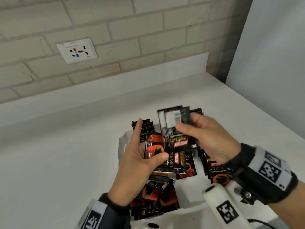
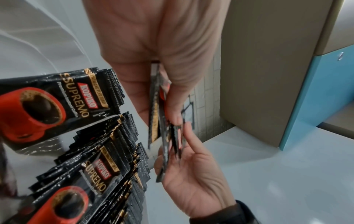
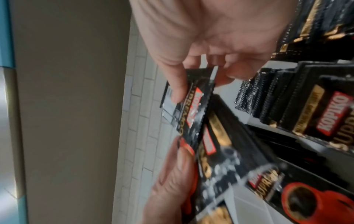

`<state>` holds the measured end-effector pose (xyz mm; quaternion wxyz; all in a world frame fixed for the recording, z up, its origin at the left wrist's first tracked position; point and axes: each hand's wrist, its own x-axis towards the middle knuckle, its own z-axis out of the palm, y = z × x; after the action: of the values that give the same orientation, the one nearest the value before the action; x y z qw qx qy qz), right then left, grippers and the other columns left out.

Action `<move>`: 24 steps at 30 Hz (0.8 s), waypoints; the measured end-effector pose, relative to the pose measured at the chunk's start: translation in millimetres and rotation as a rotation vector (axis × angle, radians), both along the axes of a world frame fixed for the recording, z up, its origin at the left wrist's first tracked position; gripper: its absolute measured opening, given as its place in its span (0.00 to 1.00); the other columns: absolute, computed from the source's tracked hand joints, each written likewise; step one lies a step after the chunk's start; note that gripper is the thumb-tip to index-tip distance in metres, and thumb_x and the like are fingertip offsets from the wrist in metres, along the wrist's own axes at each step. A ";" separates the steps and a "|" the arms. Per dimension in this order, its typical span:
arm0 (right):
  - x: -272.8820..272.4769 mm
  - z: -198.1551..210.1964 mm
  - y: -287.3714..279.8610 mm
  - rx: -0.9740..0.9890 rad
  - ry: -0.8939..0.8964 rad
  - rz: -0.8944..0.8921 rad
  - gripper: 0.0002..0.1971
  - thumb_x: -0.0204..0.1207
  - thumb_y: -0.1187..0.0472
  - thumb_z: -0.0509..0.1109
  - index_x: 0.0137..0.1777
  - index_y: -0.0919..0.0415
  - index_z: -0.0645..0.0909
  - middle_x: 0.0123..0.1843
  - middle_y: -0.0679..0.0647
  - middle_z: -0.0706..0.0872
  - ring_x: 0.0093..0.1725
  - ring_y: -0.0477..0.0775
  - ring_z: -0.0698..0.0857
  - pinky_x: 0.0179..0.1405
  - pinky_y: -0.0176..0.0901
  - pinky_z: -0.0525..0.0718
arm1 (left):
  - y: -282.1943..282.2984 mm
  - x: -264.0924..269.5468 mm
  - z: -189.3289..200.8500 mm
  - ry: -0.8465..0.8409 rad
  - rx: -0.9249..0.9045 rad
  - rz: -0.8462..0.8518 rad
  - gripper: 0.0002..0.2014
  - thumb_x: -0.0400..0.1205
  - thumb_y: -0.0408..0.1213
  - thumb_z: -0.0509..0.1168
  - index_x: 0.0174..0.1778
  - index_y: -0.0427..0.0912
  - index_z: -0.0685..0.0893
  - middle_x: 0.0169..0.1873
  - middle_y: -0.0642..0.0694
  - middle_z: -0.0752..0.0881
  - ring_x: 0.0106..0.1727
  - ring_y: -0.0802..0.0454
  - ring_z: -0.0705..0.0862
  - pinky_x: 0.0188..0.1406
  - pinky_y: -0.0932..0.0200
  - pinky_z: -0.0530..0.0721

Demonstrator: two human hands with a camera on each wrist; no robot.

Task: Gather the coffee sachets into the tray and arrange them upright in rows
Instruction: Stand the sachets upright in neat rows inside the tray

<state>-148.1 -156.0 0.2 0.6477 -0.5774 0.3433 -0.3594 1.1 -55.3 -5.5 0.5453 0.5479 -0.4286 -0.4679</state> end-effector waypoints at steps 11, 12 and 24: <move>-21.8 42.7 9.3 -1.266 0.474 0.001 0.09 0.67 0.41 0.69 0.45 0.33 0.75 0.49 0.32 0.77 0.48 0.34 0.73 0.48 0.36 0.71 | -3.8 5.2 13.6 0.213 0.237 -0.085 0.10 0.71 0.37 0.66 0.42 0.43 0.92 0.39 0.41 0.90 0.42 0.46 0.85 0.45 0.52 0.81; -21.3 41.5 10.7 -1.238 0.477 0.018 0.11 0.65 0.40 0.69 0.46 0.32 0.74 0.49 0.31 0.76 0.49 0.33 0.71 0.48 0.35 0.71 | -3.8 4.2 16.8 0.264 0.259 -0.123 0.12 0.66 0.42 0.68 0.40 0.43 0.92 0.38 0.43 0.89 0.40 0.47 0.84 0.45 0.52 0.80; -26.7 38.1 -1.8 -0.903 0.419 0.049 0.20 0.74 0.64 0.64 0.57 0.35 0.75 0.61 0.35 0.75 0.62 0.36 0.73 0.61 0.24 0.68 | 1.0 -3.0 17.7 0.044 0.101 0.072 0.03 0.66 0.38 0.72 0.29 0.44 0.91 0.31 0.42 0.91 0.32 0.51 0.89 0.29 0.64 0.85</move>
<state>-174.8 -157.8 38.3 0.2580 -0.8680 0.2625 -0.3333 -1.9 -54.2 12.2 0.5428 0.5793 -0.3721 -0.4810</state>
